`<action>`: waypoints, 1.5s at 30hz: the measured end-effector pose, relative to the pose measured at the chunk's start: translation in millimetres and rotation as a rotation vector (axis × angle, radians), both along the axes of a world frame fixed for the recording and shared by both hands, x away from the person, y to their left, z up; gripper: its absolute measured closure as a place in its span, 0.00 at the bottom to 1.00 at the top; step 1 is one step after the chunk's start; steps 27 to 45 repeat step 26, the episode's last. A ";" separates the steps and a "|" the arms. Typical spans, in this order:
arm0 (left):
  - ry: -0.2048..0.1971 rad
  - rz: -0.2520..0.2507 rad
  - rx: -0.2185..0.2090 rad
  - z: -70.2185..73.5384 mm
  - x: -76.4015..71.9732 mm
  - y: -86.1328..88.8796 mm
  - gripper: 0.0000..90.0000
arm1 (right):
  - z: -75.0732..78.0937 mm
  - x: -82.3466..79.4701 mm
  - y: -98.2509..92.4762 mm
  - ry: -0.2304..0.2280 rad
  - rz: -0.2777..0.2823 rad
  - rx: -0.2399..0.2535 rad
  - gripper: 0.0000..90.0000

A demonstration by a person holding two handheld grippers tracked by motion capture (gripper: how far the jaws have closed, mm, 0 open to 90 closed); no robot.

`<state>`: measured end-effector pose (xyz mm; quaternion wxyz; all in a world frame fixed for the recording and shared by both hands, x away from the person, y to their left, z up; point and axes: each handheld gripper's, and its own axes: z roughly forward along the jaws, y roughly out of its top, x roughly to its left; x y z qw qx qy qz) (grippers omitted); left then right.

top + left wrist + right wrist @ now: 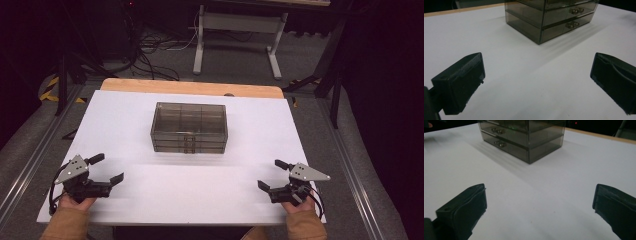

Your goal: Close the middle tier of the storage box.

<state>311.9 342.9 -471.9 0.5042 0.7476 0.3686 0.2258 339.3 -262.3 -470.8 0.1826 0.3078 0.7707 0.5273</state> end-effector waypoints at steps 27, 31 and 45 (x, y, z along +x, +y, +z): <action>0.040 0.013 -0.018 2.9 4.0 -5.1 0.00 | -4.3 2.6 6.9 0.028 0.018 -0.049 0.00; 0.040 0.013 -0.018 2.9 4.0 -5.1 0.00 | -4.3 2.6 6.9 0.028 0.018 -0.049 0.00; 0.040 0.013 -0.018 2.9 4.0 -5.1 0.00 | -4.3 2.6 6.9 0.028 0.018 -0.049 0.00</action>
